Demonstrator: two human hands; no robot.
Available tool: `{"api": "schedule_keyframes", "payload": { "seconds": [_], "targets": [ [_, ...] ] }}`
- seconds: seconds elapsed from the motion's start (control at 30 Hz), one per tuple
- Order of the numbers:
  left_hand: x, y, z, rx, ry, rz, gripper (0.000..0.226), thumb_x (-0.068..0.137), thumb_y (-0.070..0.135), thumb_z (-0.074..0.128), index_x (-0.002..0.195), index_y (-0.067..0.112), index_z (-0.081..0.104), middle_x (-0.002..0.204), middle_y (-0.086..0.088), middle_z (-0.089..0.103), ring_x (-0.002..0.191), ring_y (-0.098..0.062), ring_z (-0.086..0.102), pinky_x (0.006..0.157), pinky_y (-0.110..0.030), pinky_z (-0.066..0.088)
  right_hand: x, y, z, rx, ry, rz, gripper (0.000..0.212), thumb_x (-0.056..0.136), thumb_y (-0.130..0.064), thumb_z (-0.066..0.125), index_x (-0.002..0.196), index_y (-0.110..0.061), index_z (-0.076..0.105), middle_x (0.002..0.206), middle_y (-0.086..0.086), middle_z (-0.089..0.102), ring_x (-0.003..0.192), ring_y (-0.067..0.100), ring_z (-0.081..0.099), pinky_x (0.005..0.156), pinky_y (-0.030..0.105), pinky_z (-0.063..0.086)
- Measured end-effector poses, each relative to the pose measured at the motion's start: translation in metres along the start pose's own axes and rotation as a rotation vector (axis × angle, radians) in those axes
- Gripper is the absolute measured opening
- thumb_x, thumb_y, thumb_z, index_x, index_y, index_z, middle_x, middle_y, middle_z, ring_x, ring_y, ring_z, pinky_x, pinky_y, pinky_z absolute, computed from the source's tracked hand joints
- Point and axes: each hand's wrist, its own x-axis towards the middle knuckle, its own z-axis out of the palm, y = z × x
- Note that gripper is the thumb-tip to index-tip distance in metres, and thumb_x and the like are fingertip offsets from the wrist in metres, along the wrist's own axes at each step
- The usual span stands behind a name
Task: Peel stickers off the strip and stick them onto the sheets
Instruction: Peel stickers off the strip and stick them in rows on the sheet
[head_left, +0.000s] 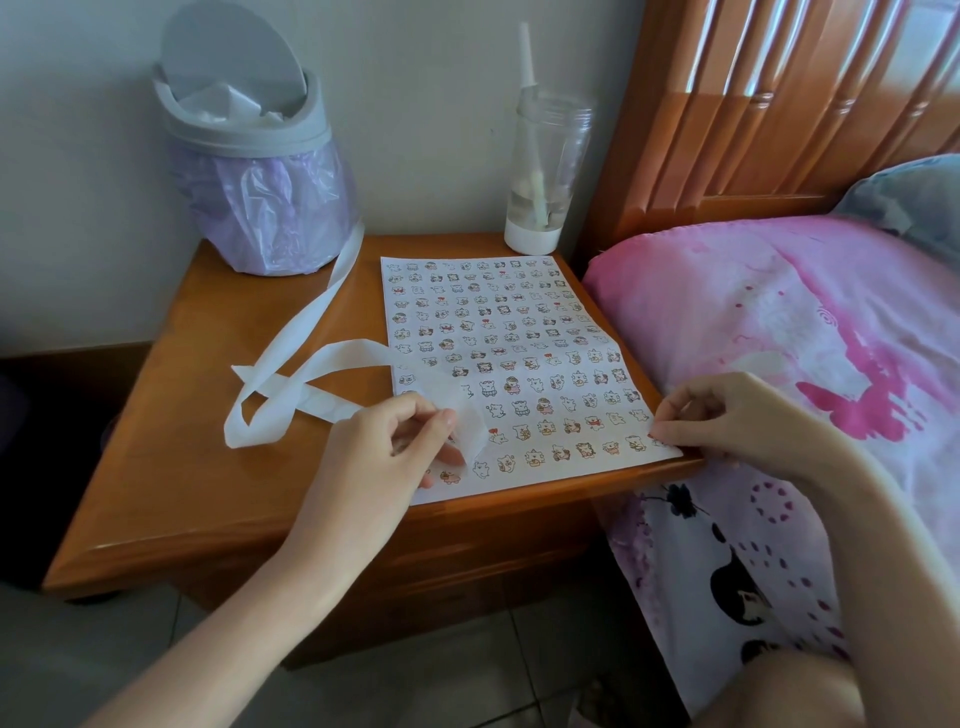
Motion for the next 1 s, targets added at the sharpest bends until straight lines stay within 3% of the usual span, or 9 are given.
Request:
{"api": "schedule_keyframes", "payload": {
  "seconds": [0.13, 0.37, 0.57, 0.8, 1.0],
  "targets": [
    [-0.0005, -0.0002, -0.0001, 0.004, 0.008, 0.002, 0.009, 0.089, 0.032, 0.056, 0.087, 0.027, 0.063, 0.079, 0.016, 0.068, 0.069, 0.006, 0.064, 0.055, -0.004, 0.047, 0.0011, 0.0011, -0.0001, 0.009, 0.021, 0.024, 0.022, 0.077, -0.022, 0.076, 0.089, -0.016, 0.058, 0.063, 0.006, 0.062, 0.054, 0.013, 0.05, 0.048, 0.021, 0.039],
    [-0.0014, 0.0016, -0.0001, -0.004, 0.006, 0.004, 0.01, 0.089, 0.03, 0.056, 0.083, 0.025, 0.063, 0.076, 0.019, 0.067, 0.068, 0.006, 0.064, 0.054, -0.004, 0.046, 0.0009, 0.0045, 0.0007, 0.026, 0.061, 0.036, 0.007, 0.089, -0.017, 0.063, 0.091, -0.012, 0.059, 0.068, 0.01, 0.061, 0.053, 0.016, 0.053, 0.048, 0.024, 0.044],
    [-0.0015, 0.0026, -0.0001, -0.008, 0.003, 0.008, 0.009, 0.089, 0.029, 0.057, 0.081, 0.028, 0.062, 0.075, 0.02, 0.067, 0.068, 0.009, 0.064, 0.053, -0.004, 0.046, 0.0023, -0.0011, 0.0038, -0.025, 0.018, 0.064, 0.03, 0.075, -0.035, 0.076, 0.087, -0.016, 0.056, 0.06, 0.003, 0.062, 0.05, 0.015, 0.05, 0.046, 0.024, 0.041],
    [-0.0023, 0.0042, -0.0008, -0.007, 0.001, 0.008, 0.008, 0.089, 0.029, 0.057, 0.082, 0.029, 0.061, 0.077, 0.018, 0.067, 0.067, 0.01, 0.064, 0.053, -0.003, 0.045, 0.005, 0.0039, 0.0053, -0.041, 0.065, 0.028, 0.015, 0.083, -0.023, 0.07, 0.087, -0.013, 0.059, 0.073, 0.013, 0.066, 0.053, 0.013, 0.051, 0.054, 0.024, 0.04],
    [-0.0015, 0.001, -0.0005, 0.014, 0.004, 0.004, 0.008, 0.088, 0.031, 0.056, 0.082, 0.031, 0.06, 0.079, 0.019, 0.067, 0.07, 0.009, 0.064, 0.054, -0.004, 0.046, 0.005, 0.0028, 0.0047, -0.051, 0.03, 0.058, 0.031, 0.074, -0.039, 0.075, 0.085, -0.015, 0.059, 0.057, 0.0, 0.062, 0.046, 0.014, 0.052, 0.046, 0.023, 0.043]
  ]
}}
